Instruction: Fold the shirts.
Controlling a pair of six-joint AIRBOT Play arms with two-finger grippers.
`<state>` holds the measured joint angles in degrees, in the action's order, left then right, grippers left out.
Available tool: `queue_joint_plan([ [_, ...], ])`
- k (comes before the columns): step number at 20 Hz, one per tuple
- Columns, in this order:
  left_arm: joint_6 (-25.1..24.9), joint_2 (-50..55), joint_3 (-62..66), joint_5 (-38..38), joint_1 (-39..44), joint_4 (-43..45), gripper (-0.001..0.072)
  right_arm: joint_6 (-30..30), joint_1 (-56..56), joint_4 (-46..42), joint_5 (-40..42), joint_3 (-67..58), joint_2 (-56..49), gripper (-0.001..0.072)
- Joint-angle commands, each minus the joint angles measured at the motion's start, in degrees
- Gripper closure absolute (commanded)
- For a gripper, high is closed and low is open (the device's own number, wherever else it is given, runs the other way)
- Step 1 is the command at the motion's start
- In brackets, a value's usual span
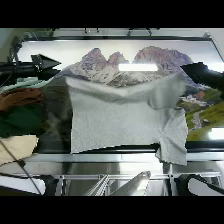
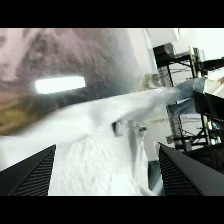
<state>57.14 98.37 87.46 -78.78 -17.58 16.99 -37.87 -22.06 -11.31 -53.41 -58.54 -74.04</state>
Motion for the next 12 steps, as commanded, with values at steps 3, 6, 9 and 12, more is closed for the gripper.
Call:
queue_joint_plan([
  [3, 7.4, 7.9, 13.5, -8.2, -2.6, 7.2, -0.0003, -5.2, -10.4, -10.4, -12.6, -7.9, -5.1, 0.0270],
  [6, 13.9, 5.4, 9.6, -17.5, -2.4, 22.6, 0.0015, -8.0, -18.9, -28.5, -23.4, -7.6, -4.5, 0.0270],
  [9, 15.1, -1.3, -7.4, -17.1, -0.2, 33.2, 0.0015, -8.7, -23.5, -38.2, -24.6, -3.0, -4.5, 0.0269],
  [12, 15.0, -7.1, -25.8, -10.8, 2.2, 37.8, 0.0015, -8.4, -24.4, -40.0, -21.6, 2.3, -4.5, 0.0270],
])
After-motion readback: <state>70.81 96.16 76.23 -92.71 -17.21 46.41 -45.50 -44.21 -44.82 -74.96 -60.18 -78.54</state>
